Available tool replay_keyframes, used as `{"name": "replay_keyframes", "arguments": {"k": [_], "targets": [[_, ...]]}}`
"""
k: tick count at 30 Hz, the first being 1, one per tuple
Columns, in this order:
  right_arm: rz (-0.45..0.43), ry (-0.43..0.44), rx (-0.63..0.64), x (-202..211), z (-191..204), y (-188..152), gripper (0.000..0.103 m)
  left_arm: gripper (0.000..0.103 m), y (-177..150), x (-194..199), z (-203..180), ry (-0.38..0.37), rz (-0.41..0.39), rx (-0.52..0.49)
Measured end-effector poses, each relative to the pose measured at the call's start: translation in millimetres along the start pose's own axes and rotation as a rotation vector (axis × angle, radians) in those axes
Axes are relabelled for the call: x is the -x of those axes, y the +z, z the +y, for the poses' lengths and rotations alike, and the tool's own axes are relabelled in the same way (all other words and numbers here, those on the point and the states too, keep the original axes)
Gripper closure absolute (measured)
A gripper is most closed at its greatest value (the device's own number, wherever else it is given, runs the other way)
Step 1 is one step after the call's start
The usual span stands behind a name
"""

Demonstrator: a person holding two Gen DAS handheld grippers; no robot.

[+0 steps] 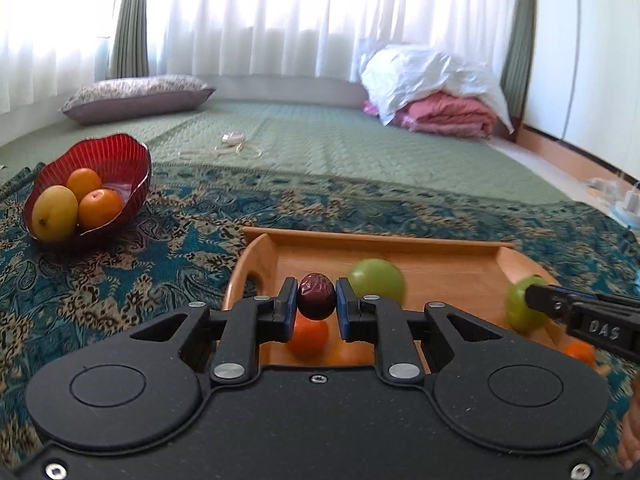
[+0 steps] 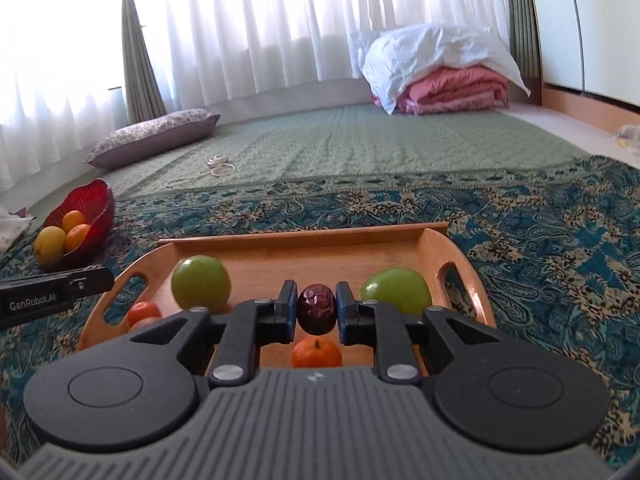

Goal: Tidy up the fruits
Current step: 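Lift both red dates and carry them over the wooden tray, then lower the red dates onto the tray and open both grippers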

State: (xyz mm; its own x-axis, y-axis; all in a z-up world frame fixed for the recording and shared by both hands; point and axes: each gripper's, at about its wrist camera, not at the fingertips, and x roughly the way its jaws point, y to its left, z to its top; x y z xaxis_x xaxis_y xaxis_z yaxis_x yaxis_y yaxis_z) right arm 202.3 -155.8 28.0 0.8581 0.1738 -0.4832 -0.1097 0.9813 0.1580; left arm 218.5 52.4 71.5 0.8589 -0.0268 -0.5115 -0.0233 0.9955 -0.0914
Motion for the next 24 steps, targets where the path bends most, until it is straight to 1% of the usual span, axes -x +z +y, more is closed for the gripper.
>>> {"name": "replay_keyframes", "arguments": {"k": [6, 10, 13, 19, 24], "targets": [[0.069, -0.01, -0.064, -37, -11, 17, 0.079, 0.084, 16, -48, 8, 0.02, 0.088, 0.014], [0.098, -0.03, -0.048, -53, -11, 20, 0.079, 0.084, 19, -70, 8, 0.026, 0.131, 0.002], [0.112, -0.04, -0.027, -61, -8, 19, 0.079, 0.084, 20, -82, 7, 0.026, 0.152, -0.005], [0.137, -0.038, -0.009, -72, -1, 16, 0.079, 0.084, 22, -98, 8, 0.024, 0.183, 0.025], [0.148, -0.028, 0.023, -78, 6, 15, 0.079, 0.084, 19, -103, 5, 0.021, 0.191, 0.0]]}}
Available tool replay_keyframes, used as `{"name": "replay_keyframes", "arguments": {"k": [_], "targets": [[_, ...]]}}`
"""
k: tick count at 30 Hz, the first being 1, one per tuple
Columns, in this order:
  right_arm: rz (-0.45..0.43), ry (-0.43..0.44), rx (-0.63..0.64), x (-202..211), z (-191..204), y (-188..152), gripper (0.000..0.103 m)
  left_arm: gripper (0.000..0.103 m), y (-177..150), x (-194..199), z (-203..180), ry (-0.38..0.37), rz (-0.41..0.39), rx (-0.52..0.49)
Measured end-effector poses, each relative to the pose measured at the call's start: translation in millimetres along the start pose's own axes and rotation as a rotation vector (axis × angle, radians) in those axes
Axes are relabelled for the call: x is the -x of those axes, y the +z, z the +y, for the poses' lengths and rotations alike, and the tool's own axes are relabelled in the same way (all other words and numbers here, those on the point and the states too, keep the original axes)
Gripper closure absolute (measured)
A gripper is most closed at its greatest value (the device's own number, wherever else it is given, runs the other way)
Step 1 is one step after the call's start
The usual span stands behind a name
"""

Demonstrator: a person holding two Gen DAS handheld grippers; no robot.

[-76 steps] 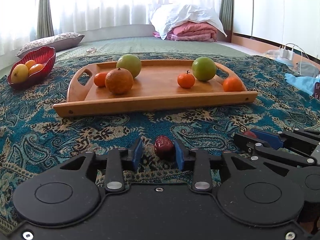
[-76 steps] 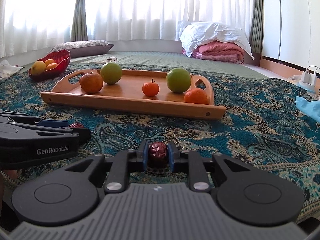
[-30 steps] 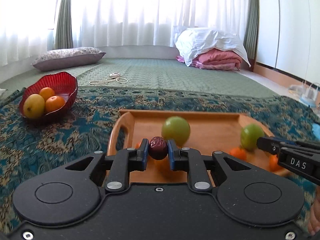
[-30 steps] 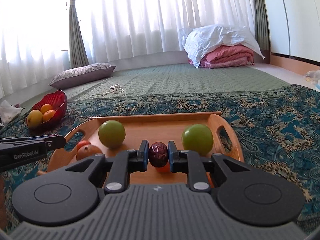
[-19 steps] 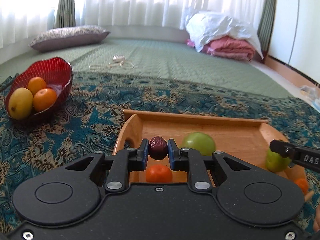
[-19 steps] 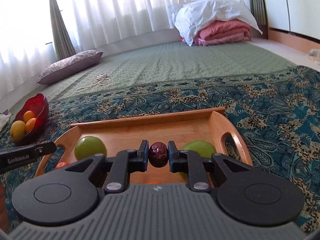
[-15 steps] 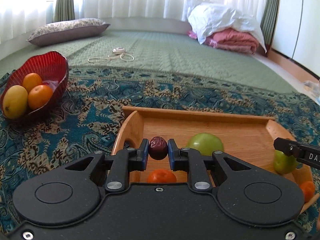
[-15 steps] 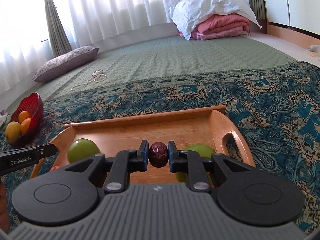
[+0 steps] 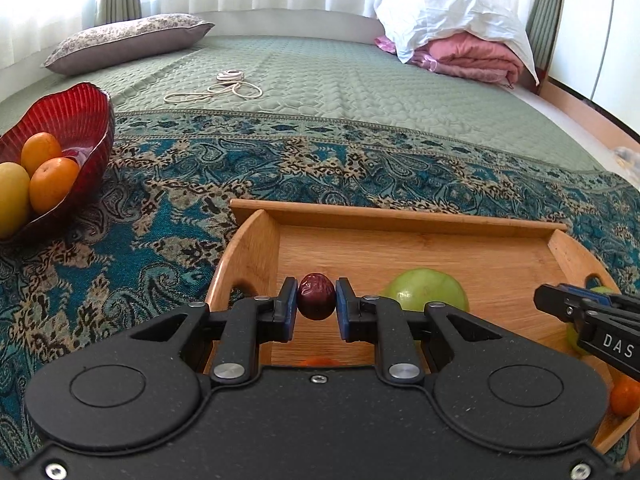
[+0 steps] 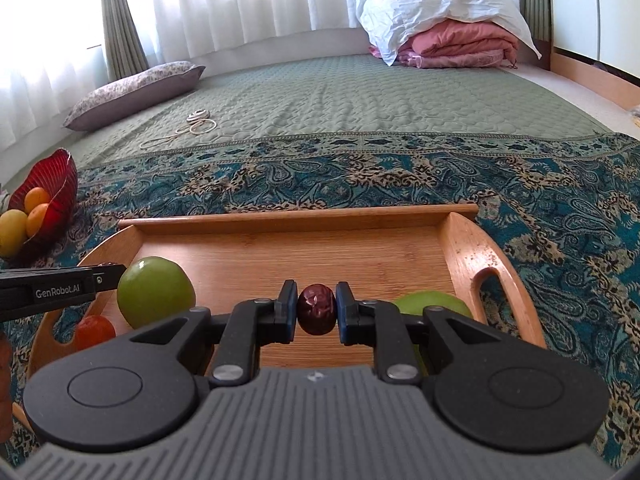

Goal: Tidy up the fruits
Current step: 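Lower the red dates onto the tray and open both grippers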

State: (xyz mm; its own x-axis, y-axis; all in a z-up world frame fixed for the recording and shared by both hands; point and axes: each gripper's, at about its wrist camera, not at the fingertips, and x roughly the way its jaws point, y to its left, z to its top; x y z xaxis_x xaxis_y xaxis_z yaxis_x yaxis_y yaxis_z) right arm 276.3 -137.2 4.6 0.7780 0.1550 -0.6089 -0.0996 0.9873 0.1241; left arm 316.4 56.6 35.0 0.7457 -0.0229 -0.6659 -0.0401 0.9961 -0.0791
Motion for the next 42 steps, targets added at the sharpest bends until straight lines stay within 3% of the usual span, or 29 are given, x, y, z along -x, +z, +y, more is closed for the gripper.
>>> {"name": "replay_keyframes", "arguments": {"k": [42], "targets": [[0.045, -0.013, 0.122, -20, 27, -16, 0.077, 0.084, -7, -15, 2, 0.014, 0.027, 0.005]]}}
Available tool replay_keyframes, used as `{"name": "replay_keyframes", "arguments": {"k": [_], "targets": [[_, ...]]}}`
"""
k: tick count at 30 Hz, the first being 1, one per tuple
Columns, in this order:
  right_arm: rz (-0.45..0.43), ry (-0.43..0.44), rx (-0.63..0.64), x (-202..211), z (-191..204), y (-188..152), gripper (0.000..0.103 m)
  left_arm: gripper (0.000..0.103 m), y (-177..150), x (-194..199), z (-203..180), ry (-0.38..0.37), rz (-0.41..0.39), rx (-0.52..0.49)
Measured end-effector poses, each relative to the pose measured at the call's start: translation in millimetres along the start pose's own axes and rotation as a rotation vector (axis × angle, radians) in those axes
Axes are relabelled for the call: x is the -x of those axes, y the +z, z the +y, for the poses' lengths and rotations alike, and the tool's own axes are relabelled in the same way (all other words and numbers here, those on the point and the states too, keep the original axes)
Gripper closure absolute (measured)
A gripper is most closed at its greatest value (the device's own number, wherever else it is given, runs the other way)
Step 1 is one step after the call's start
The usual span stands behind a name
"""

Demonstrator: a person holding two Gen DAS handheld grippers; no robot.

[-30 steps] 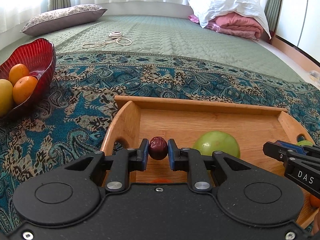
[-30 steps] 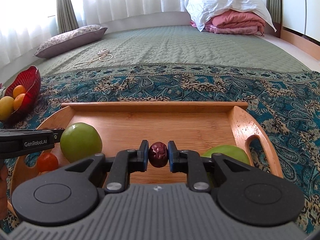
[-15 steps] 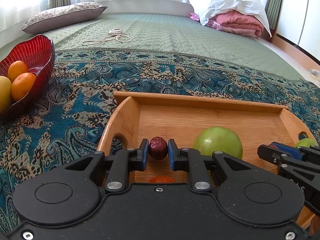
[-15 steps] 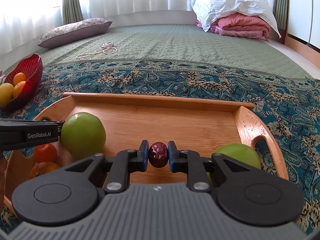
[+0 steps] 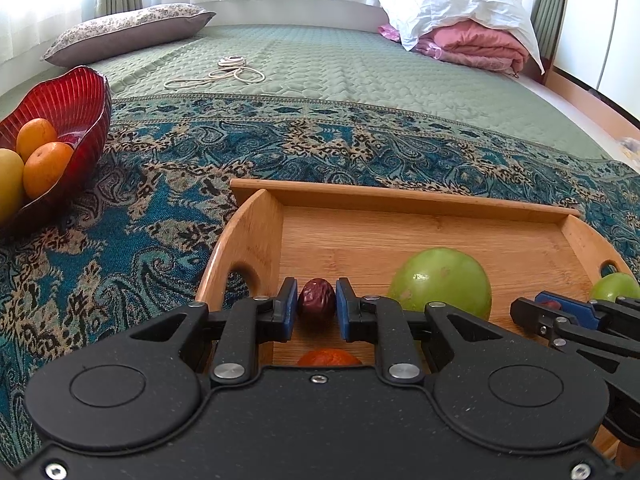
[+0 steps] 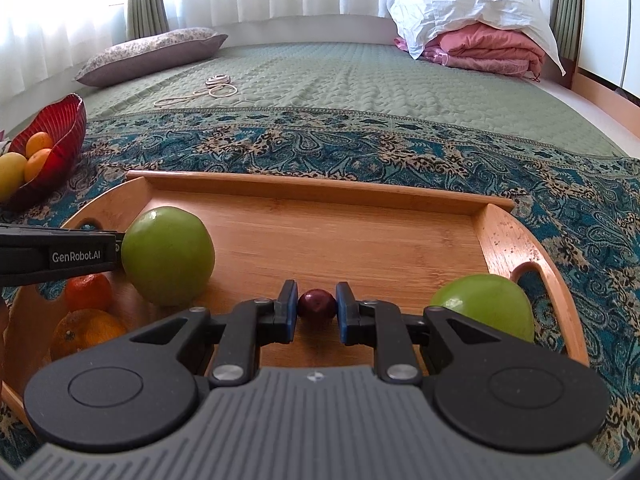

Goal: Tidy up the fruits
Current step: 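Lower the red dates onto the tray and open both grippers, then withdraw both tools back from the tray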

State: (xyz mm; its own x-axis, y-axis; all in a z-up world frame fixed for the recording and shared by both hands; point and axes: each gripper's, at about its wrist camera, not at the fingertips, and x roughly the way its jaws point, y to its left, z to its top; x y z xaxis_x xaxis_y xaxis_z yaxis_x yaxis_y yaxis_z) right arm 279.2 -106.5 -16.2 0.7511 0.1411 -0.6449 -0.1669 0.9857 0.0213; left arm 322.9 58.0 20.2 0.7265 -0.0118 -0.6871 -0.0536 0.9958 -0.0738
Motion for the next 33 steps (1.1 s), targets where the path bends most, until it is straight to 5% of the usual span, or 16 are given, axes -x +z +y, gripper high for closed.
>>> {"name": "replay_keyframes", "arguments": {"k": [9, 13, 33], "targets": [[-0.01, -0.005, -0.001, 4, 1, -1, 0.066, 0.082, 0, 8, 2, 0.008, -0.015, -0.001], [-0.029, 0.003, 0.0, 13, 0, -4, 0.065, 0.067, -1, 22, 1, 0.013, -0.042, -0.024], [-0.201, -0.028, 0.059, 99, -8, -30, 0.021, 0.018, -33, 113, -9, -0.006, -0.158, -0.04]]}}
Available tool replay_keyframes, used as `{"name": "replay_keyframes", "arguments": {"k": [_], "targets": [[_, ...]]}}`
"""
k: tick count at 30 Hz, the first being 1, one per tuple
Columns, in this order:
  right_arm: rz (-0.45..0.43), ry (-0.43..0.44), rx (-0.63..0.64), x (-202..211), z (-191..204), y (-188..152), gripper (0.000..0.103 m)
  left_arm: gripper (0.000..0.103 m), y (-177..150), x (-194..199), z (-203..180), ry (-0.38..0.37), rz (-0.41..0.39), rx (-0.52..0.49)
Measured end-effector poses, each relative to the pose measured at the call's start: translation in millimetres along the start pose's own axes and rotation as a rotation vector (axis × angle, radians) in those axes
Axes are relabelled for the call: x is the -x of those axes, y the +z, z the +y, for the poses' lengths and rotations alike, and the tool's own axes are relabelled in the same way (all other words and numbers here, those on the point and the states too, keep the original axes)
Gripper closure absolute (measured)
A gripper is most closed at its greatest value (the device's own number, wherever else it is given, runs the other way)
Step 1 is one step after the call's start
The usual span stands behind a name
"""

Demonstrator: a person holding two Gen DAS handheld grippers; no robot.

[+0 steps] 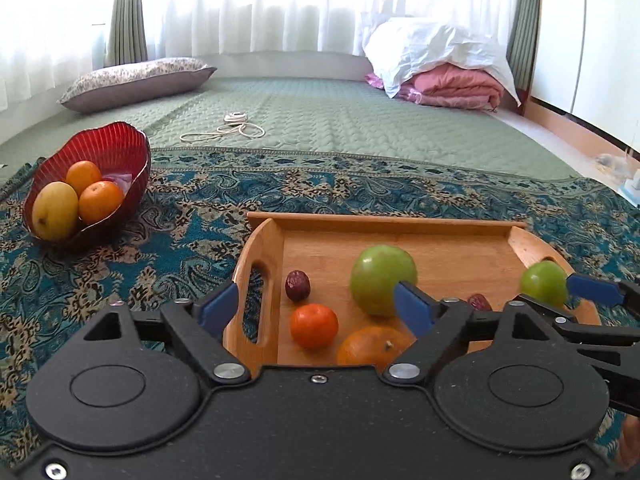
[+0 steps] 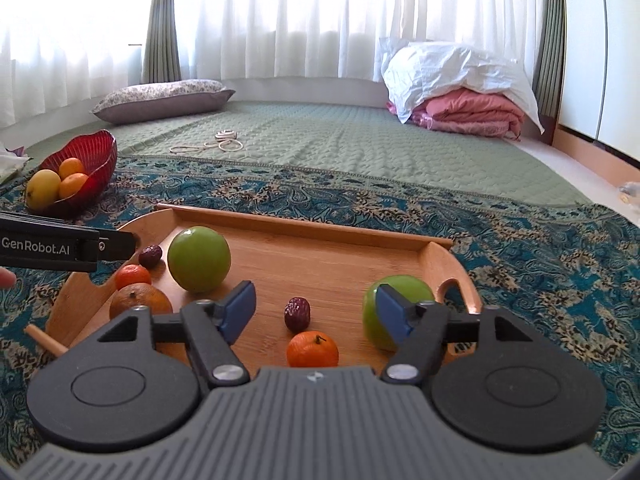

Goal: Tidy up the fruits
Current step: 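Withdraw both tools back from the tray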

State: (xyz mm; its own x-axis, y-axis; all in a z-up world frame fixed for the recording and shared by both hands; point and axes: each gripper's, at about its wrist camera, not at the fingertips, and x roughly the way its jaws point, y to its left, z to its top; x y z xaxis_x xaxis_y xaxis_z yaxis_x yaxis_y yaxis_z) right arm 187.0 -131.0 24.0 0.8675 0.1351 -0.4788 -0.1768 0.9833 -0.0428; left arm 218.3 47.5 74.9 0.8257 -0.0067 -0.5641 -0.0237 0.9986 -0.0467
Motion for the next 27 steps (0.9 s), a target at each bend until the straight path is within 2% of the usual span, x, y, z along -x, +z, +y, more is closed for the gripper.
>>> {"name": "replay_keyframes", "arguments": {"k": [9, 15, 23, 27], "targets": [[-0.042, -0.023, 0.001, 32, 0, -20, 0.012, 0.012, -31, 37, -13, 0.017, -0.046, -0.035], [-0.041, -0.044, -0.009, 43, -1, -37, 0.012, 0.009, -54, 53, -21, 0.019, -0.056, -0.046], [-0.031, -0.053, -0.048, 57, 0, -67, 0.011, 0.008, -84, 54, -21, 0.008, -0.007, -0.029], [-0.038, -0.066, -0.031, 59, 3, -80, 0.006, 0.008, -96, 51, -21, 0.003, 0.013, -0.031]]}}
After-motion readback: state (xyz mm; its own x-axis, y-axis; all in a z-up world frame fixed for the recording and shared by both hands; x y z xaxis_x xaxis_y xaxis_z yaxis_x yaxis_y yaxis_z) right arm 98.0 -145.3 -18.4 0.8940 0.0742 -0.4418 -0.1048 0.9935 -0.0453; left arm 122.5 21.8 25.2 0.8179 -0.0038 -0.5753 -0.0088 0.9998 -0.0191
